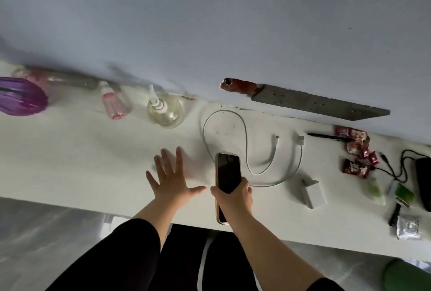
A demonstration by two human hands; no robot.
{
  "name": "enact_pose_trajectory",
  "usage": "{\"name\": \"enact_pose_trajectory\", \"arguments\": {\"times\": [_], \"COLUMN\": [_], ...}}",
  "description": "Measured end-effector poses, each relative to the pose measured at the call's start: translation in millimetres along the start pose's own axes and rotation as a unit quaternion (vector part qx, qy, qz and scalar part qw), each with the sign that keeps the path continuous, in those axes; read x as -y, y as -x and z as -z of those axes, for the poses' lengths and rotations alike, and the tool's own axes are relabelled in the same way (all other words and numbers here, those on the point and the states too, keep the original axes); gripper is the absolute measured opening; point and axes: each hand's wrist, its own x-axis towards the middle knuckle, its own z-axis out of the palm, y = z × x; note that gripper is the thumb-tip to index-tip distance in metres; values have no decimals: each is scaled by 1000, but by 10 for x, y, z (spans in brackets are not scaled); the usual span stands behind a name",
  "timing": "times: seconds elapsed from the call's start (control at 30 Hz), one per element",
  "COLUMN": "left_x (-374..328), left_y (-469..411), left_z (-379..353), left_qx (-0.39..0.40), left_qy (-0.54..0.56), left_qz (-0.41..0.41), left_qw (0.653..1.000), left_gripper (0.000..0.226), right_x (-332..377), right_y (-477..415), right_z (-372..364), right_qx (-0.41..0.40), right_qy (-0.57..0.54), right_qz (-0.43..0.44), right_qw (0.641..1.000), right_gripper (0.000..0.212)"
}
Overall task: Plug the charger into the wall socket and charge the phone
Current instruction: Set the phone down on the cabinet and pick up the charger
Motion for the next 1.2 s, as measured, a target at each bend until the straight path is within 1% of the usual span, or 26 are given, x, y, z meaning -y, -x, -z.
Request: {"name": "enact_pose_trajectory", "arguments": {"times": [0.1, 0.17, 0.3, 0.43, 0.57, 0.7, 0.77, 0.8, 0.87, 0.93, 0.97, 1.0, 1.03, 1.1, 1.17, 1.2], "left_x": [-3, -28, -31, -11, -12, 7, 0, -11, -11, -9, -12, -28, -42, -141, -270, -316], "left_y": [-70, -124, -175, -173, -159, -147, -134, -118, -79, -36, -16, 0, 4, -14, -48, -62], "left_z": [-108, -146, -147, -142, -137, -122, -102, -85, -50, -29, -19, -7, 1, -23, -80, -107], "left_qx": [24, 37, 57, 59, 62, 63, 67, 68, 63, 49, 43, 39, 36, 32, 23, 15], "left_qy": [0, 0, 4, 15, 23, 20, 15, 15, 19, 26, 32, 41, 51, 83, 108, 112], "left_qz": [11, 14, 18, 13, 6, -2, -6, -7, -3, 1, 3, 7, 14, 37, 68, 82], "left_qw": [1000, 999, 998, 998, 998, 998, 998, 998, 998, 998, 999, 998, 998, 995, 992, 990], "left_gripper": [147, 152, 156, 156, 157, 155, 154, 154, 151, 141, 134, 127, 124, 131, 141, 145], "right_x": [57, 61, 74, 59, 4, -83, -221, -316, -522, -721, -814, -896, -966, -1080, -1153, -1167], "right_y": [-123, -209, -338, -391, -407, -380, -324, -283, -218, -211, -236, -278, -334, -456, -593, -670], "right_z": [-133, -219, -369, -445, -477, -418, -325, -247, -45, 264, 435, 611, 764, 1053, 1263, 1328], "right_qx": [-61, -85, -146, -201, -213, -173, -150, -140, -129, -143, -156, -172, -190, -222, -223, -213], "right_qy": [55, 66, 77, 84, 96, 91, 75, 68, 57, 61, 82, 109, 132, 154, 161, 150], "right_qz": [3, 5, 0, 17, 36, 59, 85, 101, 137, 171, 181, 185, 180, 146, 89, 58], "right_qw": [997, 994, 986, 976, 972, 979, 982, 983, 981, 973, 968, 961, 956, 952, 957, 964], "right_gripper": [85, 87, 90, 93, 101, 109, 103, 96, 74, 50, 42, 38, 40, 58, 78, 84]}}
